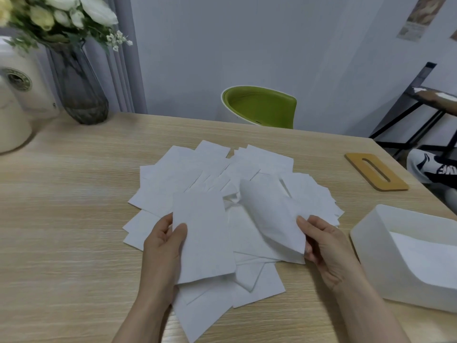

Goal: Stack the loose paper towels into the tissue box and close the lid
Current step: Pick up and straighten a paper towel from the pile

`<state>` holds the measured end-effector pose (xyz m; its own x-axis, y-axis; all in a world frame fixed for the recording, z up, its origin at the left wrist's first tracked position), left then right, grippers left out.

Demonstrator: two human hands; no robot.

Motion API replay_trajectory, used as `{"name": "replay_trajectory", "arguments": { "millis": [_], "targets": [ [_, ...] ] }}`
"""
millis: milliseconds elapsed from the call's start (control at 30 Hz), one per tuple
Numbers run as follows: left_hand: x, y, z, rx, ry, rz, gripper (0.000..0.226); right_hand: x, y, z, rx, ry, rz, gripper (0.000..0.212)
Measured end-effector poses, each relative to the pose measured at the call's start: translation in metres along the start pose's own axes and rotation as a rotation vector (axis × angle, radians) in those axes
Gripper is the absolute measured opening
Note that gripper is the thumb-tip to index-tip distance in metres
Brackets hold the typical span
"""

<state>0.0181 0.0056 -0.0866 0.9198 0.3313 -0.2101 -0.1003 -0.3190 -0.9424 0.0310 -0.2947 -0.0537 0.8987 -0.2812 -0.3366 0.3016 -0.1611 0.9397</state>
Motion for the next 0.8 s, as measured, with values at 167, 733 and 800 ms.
{"name": "replay_trajectory", "arguments": {
  "millis": [167, 733, 800],
  "targets": [
    [0.0, 0.0, 0.0, -0.006, 0.002, -0.005, 0.024, -0.009, -0.007, 0.012, -0.048, 0.0, -0.004, 0.014],
    [-0.003, 0.0, -0.004, 0.014, 0.045, 0.007, 0.026, -0.047, -0.028, 0.043, -0.304, 0.005, -0.04, 0.02],
    [-0.003, 0.0, -0.006, 0.005, 0.061, 0.01, 0.026, -0.041, -0.027, 0.045, -0.296, -0.028, -0.043, 0.019]
  ]
}}
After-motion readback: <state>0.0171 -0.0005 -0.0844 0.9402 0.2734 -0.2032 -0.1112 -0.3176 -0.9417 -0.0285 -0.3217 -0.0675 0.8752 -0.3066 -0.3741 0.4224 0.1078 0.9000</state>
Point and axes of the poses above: each hand's wrist, its own x-axis towards the middle knuckle, its own z-axis out of the back of the hand, y = z × x, the point moved 9 cm from there along x, towards the middle knuckle, and after that the axes turned 2 degrees about -y, right-handed, at the moved point
